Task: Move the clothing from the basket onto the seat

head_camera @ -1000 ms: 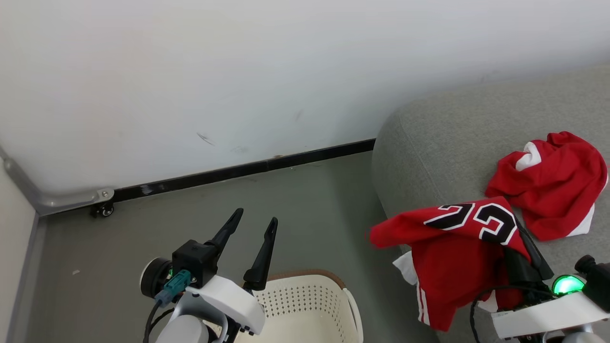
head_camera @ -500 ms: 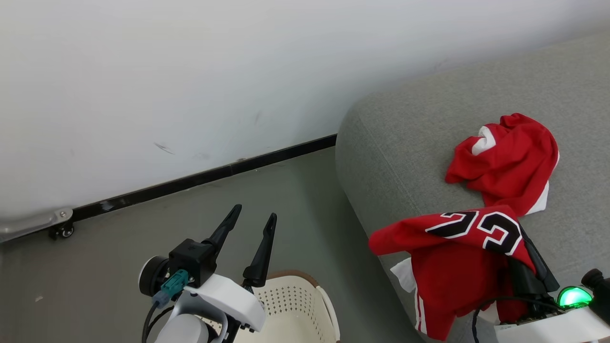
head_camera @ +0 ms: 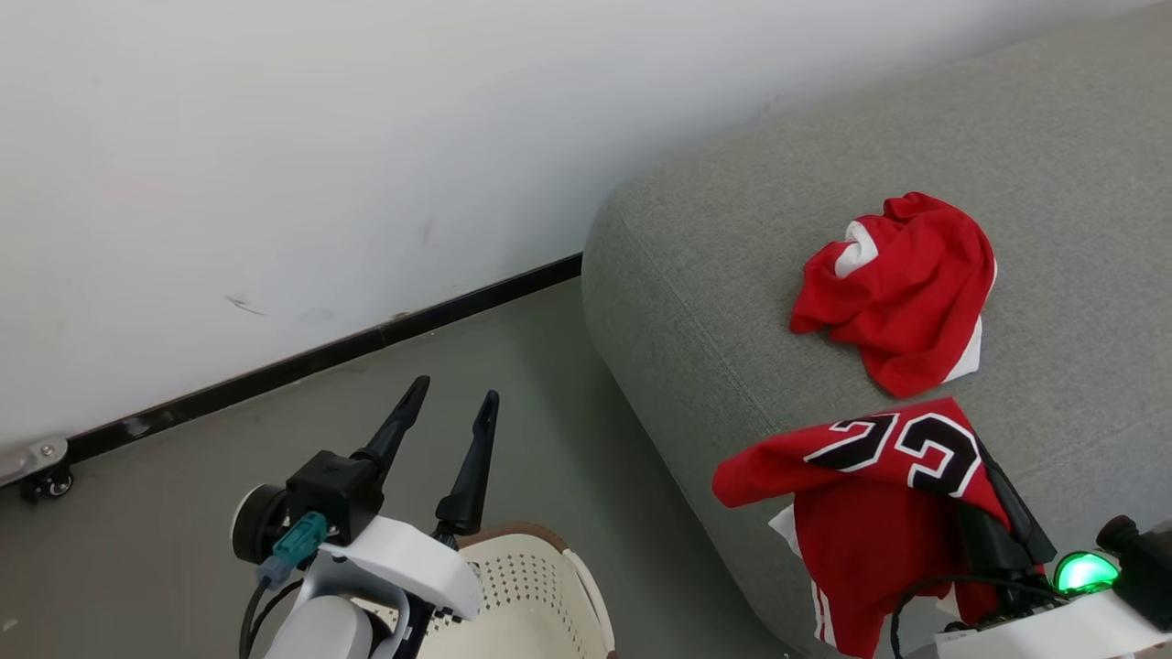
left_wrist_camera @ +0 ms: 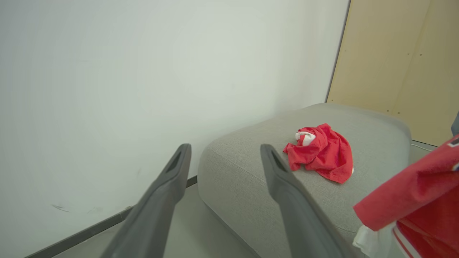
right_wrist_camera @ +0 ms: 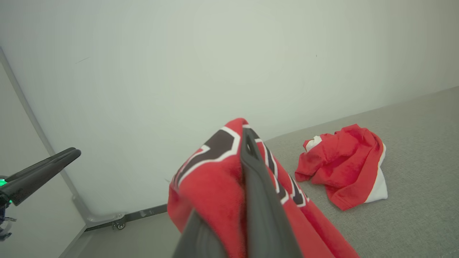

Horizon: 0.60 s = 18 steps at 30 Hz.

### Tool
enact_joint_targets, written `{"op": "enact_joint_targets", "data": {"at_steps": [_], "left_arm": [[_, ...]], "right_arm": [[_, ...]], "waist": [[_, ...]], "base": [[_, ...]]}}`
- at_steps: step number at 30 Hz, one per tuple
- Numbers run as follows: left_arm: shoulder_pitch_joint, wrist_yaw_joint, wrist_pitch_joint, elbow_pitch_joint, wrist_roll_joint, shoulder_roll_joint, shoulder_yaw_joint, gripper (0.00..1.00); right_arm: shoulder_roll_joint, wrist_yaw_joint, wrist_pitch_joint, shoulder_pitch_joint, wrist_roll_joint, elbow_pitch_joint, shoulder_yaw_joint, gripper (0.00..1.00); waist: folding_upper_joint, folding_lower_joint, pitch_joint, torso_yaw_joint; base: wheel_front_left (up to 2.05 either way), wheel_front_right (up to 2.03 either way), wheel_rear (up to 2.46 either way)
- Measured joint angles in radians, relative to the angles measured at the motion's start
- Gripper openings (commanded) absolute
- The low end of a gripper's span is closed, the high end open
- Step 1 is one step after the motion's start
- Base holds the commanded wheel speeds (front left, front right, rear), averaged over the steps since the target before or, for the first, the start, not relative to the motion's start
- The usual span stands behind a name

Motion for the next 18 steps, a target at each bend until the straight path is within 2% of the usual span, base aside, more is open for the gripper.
{"op": "enact_joint_targets", "data": {"at_steps": [7, 12, 18], "left_arm": [[0.023, 0.014, 0.000, -0.021, 0.009, 0.010, 0.025, 1.00], [0.030, 0.027, 0.000, -0.042, 0.018, 0.014, 0.045, 1.00], [0.041, 0.044, 0.000, -0.071, 0.028, 0.037, 0.065, 1.00]], "right_arm": [[-0.019, 0.000, 0.020, -0.044, -0.005, 0.001, 0.002, 0.00], [-0.050, 0.000, 0.053, -0.201, -0.005, -0.001, -0.040, 0.00], [-0.071, 0.000, 0.120, -0.362, 0.059, 0.055, -0.115, 0.00]], "waist": [[0.0000, 0.0000, 0.012, -0.023], [0.0000, 0.0000, 0.023, -0.014], [0.0000, 0.0000, 0.040, -0.002]], "base": [[0.00, 0.00, 0.00], [0.00, 0.00, 0.00], [0.00, 0.00, 0.00]]}}
